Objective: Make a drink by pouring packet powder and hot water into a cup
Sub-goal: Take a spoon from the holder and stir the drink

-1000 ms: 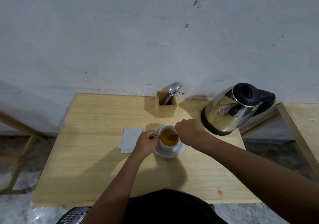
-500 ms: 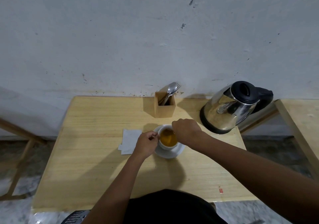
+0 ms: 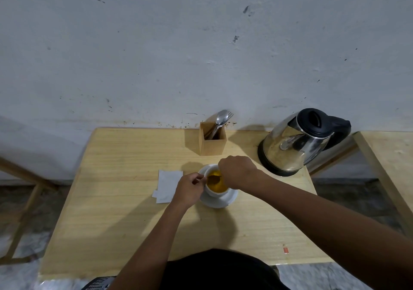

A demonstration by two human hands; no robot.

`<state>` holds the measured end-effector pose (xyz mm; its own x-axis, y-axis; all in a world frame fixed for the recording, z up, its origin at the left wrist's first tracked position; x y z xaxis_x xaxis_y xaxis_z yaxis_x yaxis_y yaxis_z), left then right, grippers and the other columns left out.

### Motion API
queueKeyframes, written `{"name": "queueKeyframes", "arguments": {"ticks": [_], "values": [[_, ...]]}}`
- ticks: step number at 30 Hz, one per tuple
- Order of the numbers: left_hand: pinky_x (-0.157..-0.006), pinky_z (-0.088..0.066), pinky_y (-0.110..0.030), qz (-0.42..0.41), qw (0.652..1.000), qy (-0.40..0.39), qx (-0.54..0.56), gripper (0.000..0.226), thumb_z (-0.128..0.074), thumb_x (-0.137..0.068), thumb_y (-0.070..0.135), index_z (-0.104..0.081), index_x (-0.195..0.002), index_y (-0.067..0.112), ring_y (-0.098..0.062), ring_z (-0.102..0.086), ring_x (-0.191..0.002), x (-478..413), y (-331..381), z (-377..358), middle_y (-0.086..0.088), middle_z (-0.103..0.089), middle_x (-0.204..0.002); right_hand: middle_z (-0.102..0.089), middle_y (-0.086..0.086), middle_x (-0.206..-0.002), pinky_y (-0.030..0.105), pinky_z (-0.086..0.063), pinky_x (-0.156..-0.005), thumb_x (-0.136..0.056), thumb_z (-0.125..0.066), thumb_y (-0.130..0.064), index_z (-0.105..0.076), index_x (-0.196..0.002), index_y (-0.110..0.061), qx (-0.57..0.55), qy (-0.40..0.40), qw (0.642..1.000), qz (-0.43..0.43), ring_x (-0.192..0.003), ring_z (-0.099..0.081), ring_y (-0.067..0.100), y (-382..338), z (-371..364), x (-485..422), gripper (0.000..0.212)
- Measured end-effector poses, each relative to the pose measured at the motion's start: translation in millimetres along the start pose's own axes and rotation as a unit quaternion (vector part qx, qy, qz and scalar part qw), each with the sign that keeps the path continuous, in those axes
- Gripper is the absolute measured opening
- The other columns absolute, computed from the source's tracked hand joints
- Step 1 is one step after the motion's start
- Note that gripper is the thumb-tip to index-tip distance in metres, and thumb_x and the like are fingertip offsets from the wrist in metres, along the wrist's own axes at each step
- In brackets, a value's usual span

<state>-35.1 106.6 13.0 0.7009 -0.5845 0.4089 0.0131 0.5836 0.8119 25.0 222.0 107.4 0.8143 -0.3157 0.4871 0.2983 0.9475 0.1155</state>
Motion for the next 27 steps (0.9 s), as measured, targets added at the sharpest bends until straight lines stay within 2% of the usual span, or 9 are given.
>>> {"name": "queueKeyframes", "arguments": {"ticks": [3,6,11,14,18,22,25,27], "values": [[-0.063,-0.039,-0.015,0.002,1.0,-0.001,0.002,0.023,-0.053,-0.094,0.025,-0.067,-0.109,0.014,-0.013,-0.056,-0.09,0.7,0.3,0.3,0.001,-0.064,-0.098,-0.065,0.008,-0.104,0.031,-0.042,-0.065,-0.092,-0.054,-0.016,-0.058,-0.109,-0.009,0.01,0.024,1.0,-0.01,-0.081,-0.058,0.022,1.4,2.9,-0.6,0.019],[-0.063,-0.039,-0.017,0.003,1.0,-0.002,0.005,0.023,-0.053,-0.094,0.026,-0.067,-0.109,0.014,-0.015,-0.058,-0.09,1.1,-0.1,0.2,0.0,-0.064,-0.096,-0.065,0.009,-0.105,0.03,-0.043,-0.067,-0.095,-0.049,-0.012,-0.058,-0.112,-0.009,0.028,0.029,0.999,-0.017,-0.092,-0.064,0.025,3.2,1.6,1.2,0.019],[-0.066,-0.041,-0.02,0.01,1.0,-0.002,0.009,0.022,-0.054,-0.094,0.028,-0.066,-0.108,0.016,-0.013,-0.057,-0.088,1.1,0.2,0.3,0.002,-0.063,-0.093,-0.054,0.003,-0.085,0.029,-0.043,-0.064,-0.09,-0.058,-0.021,-0.058,-0.107,-0.01,0.031,-0.005,1.0,-0.003,-0.075,-0.054,0.019,4.0,1.7,2.4,0.021],[-0.075,-0.04,-0.024,0.015,1.0,0.0,0.01,0.023,-0.054,-0.094,0.027,-0.066,-0.109,0.015,-0.014,-0.056,-0.09,1.5,0.6,0.0,0.002,-0.061,-0.093,-0.055,0.002,-0.084,0.029,-0.046,-0.064,-0.087,-0.062,-0.025,-0.059,-0.105,-0.009,0.001,-0.012,1.0,0.004,-0.075,-0.055,0.019,-0.7,-0.1,1.1,0.024],[-0.065,-0.041,-0.019,0.01,1.0,0.0,0.012,0.022,-0.054,-0.094,0.026,-0.066,-0.109,0.015,-0.014,-0.056,-0.089,2.4,1.1,0.6,0.002,-0.062,-0.094,-0.061,0.007,-0.094,0.031,-0.043,-0.064,-0.091,-0.056,-0.016,-0.059,-0.107,-0.009,-0.003,0.02,1.0,-0.004,-0.083,-0.061,0.024,-3.5,0.2,-1.4,0.018],[-0.074,-0.04,-0.023,0.009,1.0,0.001,0.007,0.024,-0.053,-0.095,0.026,-0.065,-0.112,0.014,-0.014,-0.056,-0.094,4.0,2.6,0.9,0.003,-0.06,-0.097,-0.066,0.008,-0.105,0.03,-0.044,-0.066,-0.096,-0.049,-0.014,-0.059,-0.111,-0.009,0.018,0.033,0.999,-0.02,-0.092,-0.064,0.025,1.0,-0.1,-1.6,0.019],[-0.068,-0.04,-0.02,0.013,1.0,0.0,0.01,0.023,-0.054,-0.094,0.027,-0.065,-0.111,0.015,-0.012,-0.056,-0.089,3.7,2.5,0.8,0.003,-0.06,-0.095,-0.064,0.007,-0.1,0.029,-0.043,-0.065,-0.094,-0.053,-0.017,-0.059,-0.11,-0.009,0.02,0.008,1.0,-0.02,-0.082,-0.059,0.021,3.2,0.7,-1.2,0.019],[-0.07,-0.04,-0.021,0.018,1.0,0.0,0.01,0.023,-0.054,-0.094,0.027,-0.064,-0.111,0.015,-0.013,-0.055,-0.088,3.2,1.7,1.0,0.003,-0.06,-0.094,-0.06,0.005,-0.089,0.029,-0.043,-0.064,-0.09,-0.059,-0.021,-0.059,-0.106,-0.009,0.012,-0.012,1.0,-0.013,-0.076,-0.055,0.019,0.9,-0.2,-0.9,0.02]]}}
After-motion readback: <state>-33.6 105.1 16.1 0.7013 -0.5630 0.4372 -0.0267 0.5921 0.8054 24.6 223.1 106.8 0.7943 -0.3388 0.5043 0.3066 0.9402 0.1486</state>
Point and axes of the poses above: each hand's wrist, its own x-axis away from the middle knuckle, its own z-axis out of the back of the hand, y = z × x, the point moved 4 cm from there along -x, towards the middle knuckle
